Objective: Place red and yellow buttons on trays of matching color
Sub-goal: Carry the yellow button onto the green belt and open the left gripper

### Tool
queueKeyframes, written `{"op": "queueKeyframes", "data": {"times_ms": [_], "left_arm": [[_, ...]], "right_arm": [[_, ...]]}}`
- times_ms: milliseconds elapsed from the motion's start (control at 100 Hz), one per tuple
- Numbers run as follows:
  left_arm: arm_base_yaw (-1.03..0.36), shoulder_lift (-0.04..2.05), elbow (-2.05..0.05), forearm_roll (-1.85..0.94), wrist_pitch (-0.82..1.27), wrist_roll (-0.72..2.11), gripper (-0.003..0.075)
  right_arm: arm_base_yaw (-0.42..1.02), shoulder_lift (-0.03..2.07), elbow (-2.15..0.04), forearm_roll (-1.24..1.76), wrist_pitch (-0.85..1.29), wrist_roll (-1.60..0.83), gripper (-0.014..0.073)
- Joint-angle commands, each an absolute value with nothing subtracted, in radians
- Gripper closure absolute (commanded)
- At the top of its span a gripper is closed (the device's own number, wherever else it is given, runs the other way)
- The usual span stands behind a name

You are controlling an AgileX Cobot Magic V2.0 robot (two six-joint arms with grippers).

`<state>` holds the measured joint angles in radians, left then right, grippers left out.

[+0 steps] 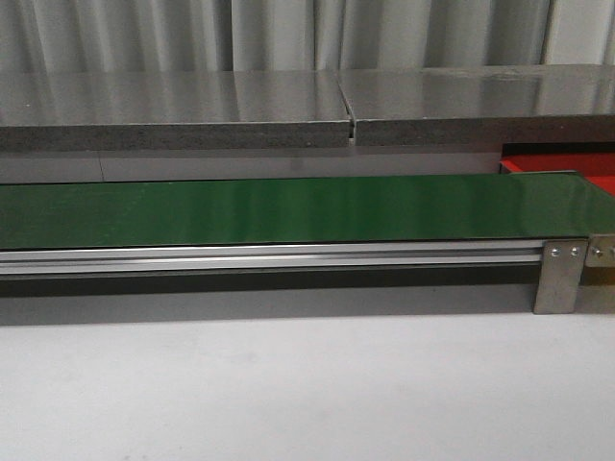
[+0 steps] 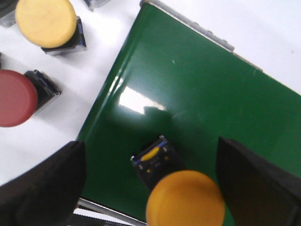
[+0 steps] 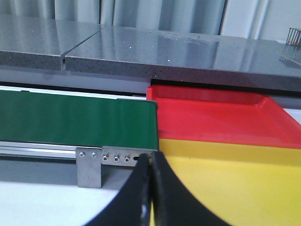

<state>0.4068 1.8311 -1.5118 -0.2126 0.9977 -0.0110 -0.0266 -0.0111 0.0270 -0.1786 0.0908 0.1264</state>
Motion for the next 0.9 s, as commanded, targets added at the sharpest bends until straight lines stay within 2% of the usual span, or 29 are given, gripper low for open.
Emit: {"op": "queueKeyframes", "data": {"times_ms": [0,490,890], "left_arm": [[0.402,1.754,-1.546,-0.237,0.944,-0.027,0.0153],[0.591,1.788,-1.546,-0.275,1.019,-0.231,0.0153],[0.602,1.896,-1.553,-0.243,0.971,-0.272,0.0153]], "right_arm": [[-0.025,-0.026,0.017,-0.181,0.017,0.126,0.0661],[-0.025,-0.026,0.017,-0.181,0.017,0.126,0.0661],[-0.025,-0.026,0.017,-0.181,0.017,0.126,0.0661]]}}
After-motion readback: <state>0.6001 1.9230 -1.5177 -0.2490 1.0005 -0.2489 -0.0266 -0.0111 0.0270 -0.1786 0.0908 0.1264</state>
